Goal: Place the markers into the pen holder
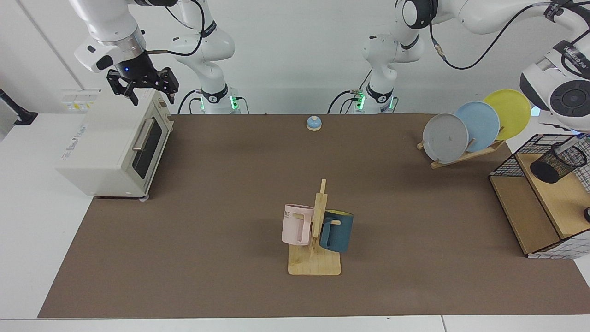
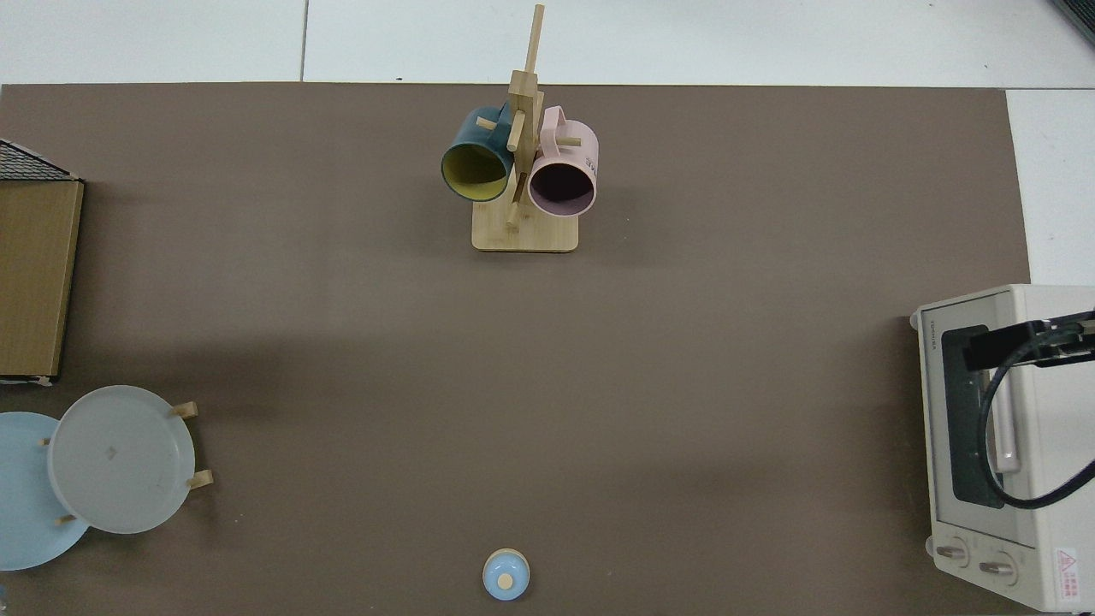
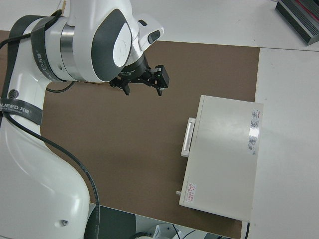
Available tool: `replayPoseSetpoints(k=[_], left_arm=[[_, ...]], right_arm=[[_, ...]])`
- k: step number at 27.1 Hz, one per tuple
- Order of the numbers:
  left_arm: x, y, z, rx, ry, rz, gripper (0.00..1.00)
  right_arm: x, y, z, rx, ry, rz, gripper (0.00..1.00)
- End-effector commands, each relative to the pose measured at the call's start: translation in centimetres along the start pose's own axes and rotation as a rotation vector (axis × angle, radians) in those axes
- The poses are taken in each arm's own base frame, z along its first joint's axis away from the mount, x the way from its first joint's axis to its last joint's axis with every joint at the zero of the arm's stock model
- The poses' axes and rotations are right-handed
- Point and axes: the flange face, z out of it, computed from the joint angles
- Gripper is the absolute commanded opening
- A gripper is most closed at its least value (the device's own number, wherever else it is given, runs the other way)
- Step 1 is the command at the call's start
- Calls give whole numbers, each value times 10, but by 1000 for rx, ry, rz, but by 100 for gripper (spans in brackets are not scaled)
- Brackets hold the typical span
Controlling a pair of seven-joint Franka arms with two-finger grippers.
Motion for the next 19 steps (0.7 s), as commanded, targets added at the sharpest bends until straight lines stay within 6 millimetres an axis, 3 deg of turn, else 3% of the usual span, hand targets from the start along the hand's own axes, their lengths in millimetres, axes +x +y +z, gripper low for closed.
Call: replayPoseSetpoints(k=[1, 4, 6, 12, 15, 19], left_arm=[[14, -1, -26, -10, -44, 0, 100], [20, 3, -40, -31, -45, 0, 100], [28, 7, -61, -34, -38, 4, 100], [68, 22, -107, -85, 49, -66, 100], [87, 28, -117, -114, 157, -139, 100], [113, 32, -123, -214, 396, -370, 100]], right_arm=[[-5, 3, -1, 23, -5, -25, 100], [-5, 3, -1, 23, -5, -25, 100], [-5, 3, -1, 23, -5, -25, 100], [-6, 3, -2, 23, -4, -23, 100], [-5, 2, -1, 22, -5, -26, 100], [-5, 3, -1, 23, -5, -25, 100]])
